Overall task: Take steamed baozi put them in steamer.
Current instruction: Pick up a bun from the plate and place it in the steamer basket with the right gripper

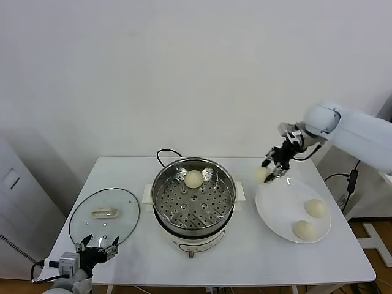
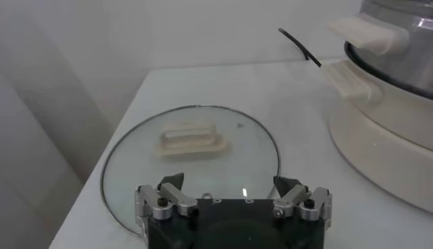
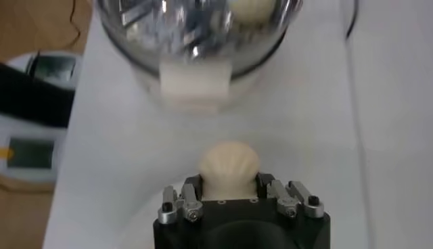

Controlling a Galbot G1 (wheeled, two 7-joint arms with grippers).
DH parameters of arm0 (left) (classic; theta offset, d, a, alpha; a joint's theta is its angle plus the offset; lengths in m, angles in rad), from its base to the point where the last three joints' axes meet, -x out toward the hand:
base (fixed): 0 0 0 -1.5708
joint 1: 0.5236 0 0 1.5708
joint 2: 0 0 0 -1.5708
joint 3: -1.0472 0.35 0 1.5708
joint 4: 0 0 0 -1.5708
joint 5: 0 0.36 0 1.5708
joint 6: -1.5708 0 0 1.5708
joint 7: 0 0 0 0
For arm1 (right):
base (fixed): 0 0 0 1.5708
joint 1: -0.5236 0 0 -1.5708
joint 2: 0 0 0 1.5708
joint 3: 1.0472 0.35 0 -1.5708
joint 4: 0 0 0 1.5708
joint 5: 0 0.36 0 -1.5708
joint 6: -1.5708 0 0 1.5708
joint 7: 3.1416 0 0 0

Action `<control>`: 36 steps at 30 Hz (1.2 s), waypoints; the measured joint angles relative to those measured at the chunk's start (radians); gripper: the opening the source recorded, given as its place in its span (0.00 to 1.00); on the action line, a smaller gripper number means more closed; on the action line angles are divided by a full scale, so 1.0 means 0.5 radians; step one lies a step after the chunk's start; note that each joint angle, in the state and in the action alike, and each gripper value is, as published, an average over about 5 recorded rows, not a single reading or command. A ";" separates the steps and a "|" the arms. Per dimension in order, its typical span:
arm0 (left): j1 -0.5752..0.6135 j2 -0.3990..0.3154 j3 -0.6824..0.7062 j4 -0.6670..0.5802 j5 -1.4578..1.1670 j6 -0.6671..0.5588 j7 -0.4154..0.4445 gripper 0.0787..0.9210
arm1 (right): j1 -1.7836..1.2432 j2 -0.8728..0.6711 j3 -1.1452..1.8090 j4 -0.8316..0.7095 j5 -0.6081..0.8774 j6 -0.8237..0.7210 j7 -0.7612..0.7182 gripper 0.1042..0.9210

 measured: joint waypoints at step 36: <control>0.005 0.009 -0.007 0.035 -0.006 -0.033 0.003 0.88 | -0.189 0.748 0.002 0.282 0.660 -0.629 0.929 0.47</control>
